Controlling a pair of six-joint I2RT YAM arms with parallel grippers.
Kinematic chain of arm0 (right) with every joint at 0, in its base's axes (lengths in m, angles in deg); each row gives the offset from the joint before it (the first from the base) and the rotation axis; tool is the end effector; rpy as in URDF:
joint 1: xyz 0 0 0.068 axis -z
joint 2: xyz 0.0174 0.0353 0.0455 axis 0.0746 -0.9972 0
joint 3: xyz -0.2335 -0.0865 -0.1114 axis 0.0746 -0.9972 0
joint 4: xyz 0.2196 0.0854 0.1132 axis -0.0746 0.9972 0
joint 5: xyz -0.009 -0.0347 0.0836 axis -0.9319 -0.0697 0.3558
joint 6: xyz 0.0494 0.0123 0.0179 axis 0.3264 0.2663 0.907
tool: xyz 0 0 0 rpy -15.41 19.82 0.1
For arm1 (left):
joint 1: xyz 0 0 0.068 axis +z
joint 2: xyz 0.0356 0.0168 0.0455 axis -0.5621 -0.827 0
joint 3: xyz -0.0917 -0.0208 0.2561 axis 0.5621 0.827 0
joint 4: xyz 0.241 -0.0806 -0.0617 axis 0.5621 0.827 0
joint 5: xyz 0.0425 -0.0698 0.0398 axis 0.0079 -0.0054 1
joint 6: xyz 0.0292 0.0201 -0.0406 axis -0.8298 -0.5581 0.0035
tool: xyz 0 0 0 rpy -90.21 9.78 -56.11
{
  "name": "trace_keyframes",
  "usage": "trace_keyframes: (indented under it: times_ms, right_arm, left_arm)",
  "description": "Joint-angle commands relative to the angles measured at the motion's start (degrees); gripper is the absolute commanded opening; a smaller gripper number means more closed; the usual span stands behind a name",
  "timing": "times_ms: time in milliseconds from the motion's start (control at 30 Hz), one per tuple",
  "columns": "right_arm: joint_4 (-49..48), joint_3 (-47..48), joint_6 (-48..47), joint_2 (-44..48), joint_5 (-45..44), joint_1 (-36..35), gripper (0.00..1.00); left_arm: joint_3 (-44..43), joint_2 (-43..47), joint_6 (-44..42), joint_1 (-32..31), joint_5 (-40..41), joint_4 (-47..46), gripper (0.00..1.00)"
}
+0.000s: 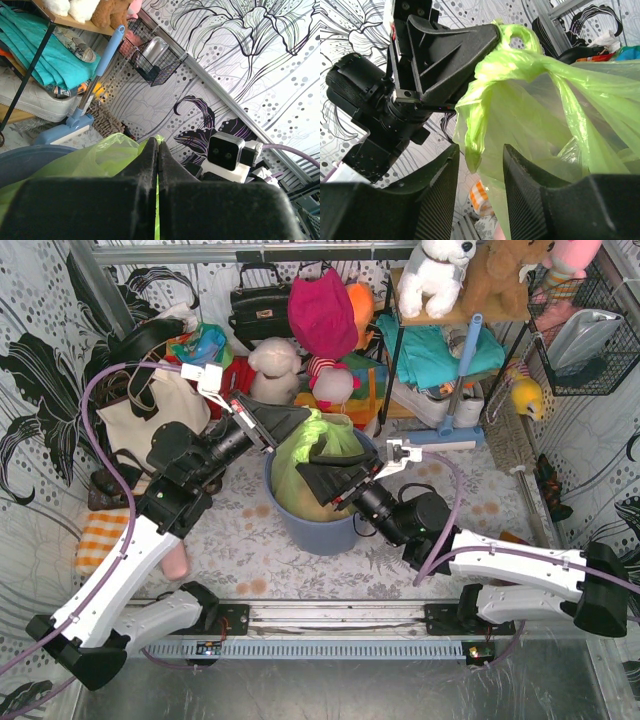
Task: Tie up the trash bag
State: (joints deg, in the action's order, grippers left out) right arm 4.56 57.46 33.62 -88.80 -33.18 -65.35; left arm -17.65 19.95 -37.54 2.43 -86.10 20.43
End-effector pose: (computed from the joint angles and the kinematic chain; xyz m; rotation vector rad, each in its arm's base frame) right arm 0.0964 0.2255 0.3889 -0.0516 1.1267 1.3993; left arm 0.1704 -0.1183 0.4636 0.1546 1.4066 -1.3041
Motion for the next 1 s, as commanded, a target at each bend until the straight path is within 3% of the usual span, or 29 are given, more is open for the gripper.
trace_keyframes:
  times_ms: [0,400,900,967]
  right_arm:
    - [-1.5,2.7,2.1,-0.8,1.6,0.0,0.39]
    - [-5.2,3.3,-1.3,-1.8,-0.4,0.1,0.28]
    - [-9.1,3.6,-3.0,-3.8,-2.1,0.0,0.23]
    - [-9.5,3.5,-3.1,-3.8,-1.9,0.1,0.13]
  left_arm:
    - [-1.6,0.7,-0.1,0.6,-1.2,-3.4,0.0]
    - [-1.3,0.9,0.4,0.8,-1.7,-3.7,0.0]
    - [-1.1,1.0,0.9,1.1,-2.0,-4.0,0.0]
    - [-1.1,1.0,0.9,1.0,-2.0,-4.1,0.0]
